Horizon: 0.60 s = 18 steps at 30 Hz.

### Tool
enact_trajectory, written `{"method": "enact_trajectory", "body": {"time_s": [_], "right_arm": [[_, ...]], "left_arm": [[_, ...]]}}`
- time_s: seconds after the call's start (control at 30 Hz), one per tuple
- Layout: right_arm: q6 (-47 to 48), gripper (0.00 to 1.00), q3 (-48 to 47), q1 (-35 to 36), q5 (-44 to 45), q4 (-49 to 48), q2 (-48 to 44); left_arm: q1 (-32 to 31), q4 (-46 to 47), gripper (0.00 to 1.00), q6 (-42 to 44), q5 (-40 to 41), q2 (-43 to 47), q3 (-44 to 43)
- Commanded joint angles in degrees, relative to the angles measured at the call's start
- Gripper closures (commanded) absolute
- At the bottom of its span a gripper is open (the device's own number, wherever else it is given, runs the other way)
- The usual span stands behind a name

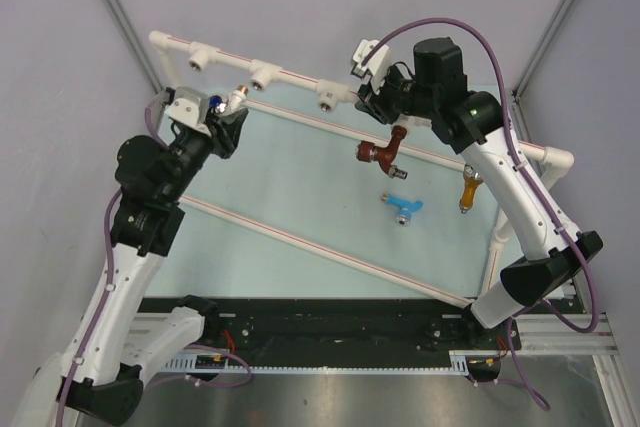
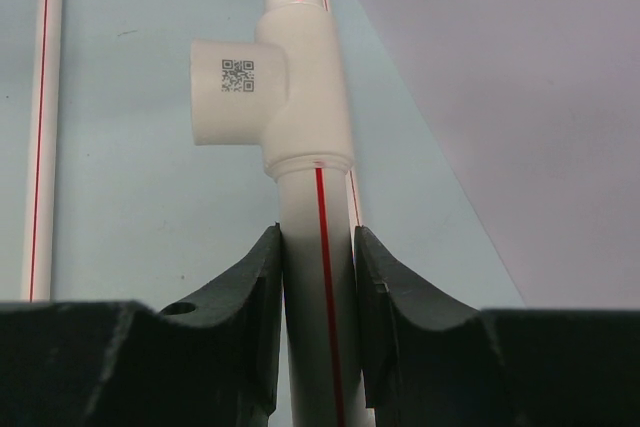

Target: Install the water faucets

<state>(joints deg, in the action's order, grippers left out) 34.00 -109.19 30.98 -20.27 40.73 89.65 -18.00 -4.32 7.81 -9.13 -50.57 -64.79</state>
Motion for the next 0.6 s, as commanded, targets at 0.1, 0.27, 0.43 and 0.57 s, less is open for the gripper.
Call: {"method": "enact_trajectory", "body": {"time_s": [0.1,0.27,0.43,0.57], "right_arm": [[-8.16,0.95,0.55,0.48,-3.28,4.80,-3.95],[-9.12,0.64,0.64,0.57,-3.46,4.27,-4.92],[-8.08,0.32,0.55,1.19,-4.95,4.09,-8.77],[-4.91,0.24,1.34,1.54,-10.99,4.45,-13.00]], "left_arm": [[3.41,9.58,1.00,-30.82,-17.49,3.55,5.99],[3.50,18.27,1.00,-46.47,-25.14,1.44,10.21],[3.41,23.74,1.00,-50.53,-28.83,2.31,11.98],[3.41,23.65,1.00,-53.25,-36.13,-0.31,8.64]]}}
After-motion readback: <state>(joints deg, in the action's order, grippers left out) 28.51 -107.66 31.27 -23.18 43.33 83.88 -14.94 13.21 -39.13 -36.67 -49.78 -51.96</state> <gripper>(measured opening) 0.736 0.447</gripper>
